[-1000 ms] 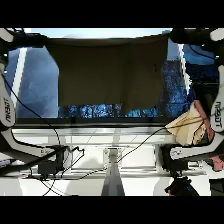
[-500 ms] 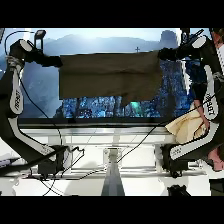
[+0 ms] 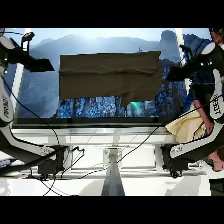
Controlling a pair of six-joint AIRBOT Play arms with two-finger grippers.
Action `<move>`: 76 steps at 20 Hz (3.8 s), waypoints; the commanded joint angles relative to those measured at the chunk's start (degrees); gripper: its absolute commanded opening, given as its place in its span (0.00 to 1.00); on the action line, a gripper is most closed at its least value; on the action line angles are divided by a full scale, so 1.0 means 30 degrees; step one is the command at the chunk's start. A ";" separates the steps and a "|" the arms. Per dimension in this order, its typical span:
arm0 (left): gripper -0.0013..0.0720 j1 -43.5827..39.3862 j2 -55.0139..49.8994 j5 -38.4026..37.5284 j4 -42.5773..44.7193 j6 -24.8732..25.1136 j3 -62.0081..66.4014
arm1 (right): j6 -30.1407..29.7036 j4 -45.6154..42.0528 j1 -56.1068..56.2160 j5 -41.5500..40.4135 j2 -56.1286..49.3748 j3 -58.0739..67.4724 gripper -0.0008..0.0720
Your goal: Fold the clothes and pants, and hang the long-sleeved shirts on hangers.
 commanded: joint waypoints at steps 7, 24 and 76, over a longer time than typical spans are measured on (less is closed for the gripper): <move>0.82 0.2703 0.5013 0.0889 -0.2696 0.0627 -0.9428 | -0.1770 0.4415 -0.0117 -0.3147 0.0022 -0.7067 0.48; 0.82 0.2871 0.5501 0.2965 -0.3971 0.1005 -1.1417 | -0.7053 0.8218 0.2805 -0.2856 0.1406 -0.8364 0.44; 0.04 0.0058 0.3271 1.2968 -1.7602 0.6033 -1.0528 | 0.2368 0.6251 0.7249 -2.1646 0.3767 -0.5013 0.03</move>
